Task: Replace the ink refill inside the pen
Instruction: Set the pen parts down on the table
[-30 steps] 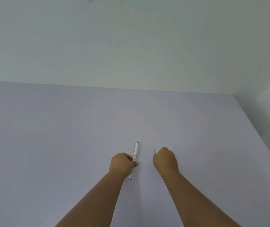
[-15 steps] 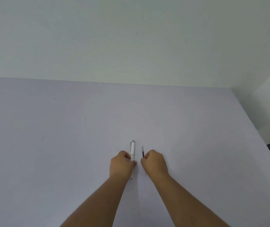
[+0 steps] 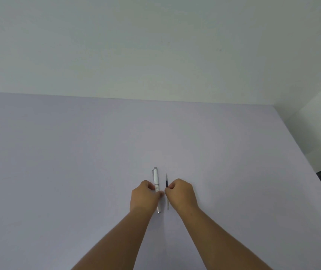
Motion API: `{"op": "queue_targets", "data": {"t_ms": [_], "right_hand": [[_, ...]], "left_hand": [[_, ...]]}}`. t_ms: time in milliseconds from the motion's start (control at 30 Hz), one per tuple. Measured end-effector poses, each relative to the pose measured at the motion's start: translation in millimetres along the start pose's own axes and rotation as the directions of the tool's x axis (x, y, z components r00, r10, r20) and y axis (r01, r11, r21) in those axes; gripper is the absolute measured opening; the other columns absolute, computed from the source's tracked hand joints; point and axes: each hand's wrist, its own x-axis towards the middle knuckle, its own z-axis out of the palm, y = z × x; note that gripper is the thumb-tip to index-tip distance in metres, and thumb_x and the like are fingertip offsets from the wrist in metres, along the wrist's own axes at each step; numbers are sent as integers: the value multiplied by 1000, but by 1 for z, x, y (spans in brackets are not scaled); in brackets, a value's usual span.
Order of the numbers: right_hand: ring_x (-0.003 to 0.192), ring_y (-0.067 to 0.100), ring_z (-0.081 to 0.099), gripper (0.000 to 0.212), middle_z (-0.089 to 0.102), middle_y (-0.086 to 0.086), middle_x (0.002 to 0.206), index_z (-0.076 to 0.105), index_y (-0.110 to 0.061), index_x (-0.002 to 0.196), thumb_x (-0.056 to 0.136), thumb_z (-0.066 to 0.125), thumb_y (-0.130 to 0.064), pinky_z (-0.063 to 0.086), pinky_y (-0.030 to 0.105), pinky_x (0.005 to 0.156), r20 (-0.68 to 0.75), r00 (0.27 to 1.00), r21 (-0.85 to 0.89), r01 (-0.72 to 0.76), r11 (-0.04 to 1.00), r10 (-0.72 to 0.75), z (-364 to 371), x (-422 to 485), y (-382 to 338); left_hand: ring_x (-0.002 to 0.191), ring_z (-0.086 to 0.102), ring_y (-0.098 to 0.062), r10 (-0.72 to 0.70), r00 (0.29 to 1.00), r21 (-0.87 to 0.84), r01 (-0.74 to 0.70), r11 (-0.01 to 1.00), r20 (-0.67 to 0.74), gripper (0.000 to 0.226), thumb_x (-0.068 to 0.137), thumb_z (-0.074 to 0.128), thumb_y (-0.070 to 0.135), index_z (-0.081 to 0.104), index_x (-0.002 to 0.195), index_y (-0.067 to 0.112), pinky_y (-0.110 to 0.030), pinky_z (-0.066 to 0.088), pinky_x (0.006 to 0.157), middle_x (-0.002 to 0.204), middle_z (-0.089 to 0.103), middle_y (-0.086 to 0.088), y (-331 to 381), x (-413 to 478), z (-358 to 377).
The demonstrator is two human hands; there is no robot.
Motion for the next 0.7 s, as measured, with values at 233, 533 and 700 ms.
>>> {"op": "queue_targets", "data": {"t_ms": [233,533,700], "right_hand": [[72,20,64,8,66,1,75,61,-18,72,79,57,-21,52,30,67,-7,1000,-2,11,1000,-11,0,-3,0],[66,17,58,11,60,-3,68,58,-19,70,81,58,-23,49,28,63,-11,1000,12,13,1000,-13,1,-3,2],[84,21,63,19,68,2,96,60,-15,96,87,51,-30,52,33,73,-33,999,74,-12,997,14,-3,-7,0]], "left_hand": [[61,53,-5,20,1000,0,-20,1000,10,17,79,68,22,54,89,19,-20,38,48,76,58,4,-1,0,0],[64,53,-9,23,1000,8,-23,1000,-6,18,80,68,25,54,89,19,-21,39,50,78,56,4,-2,1,-2],[70,55,-14,15,1000,47,-15,999,8,26,83,65,33,54,100,16,-25,43,59,83,57,4,0,-1,-8]]}}
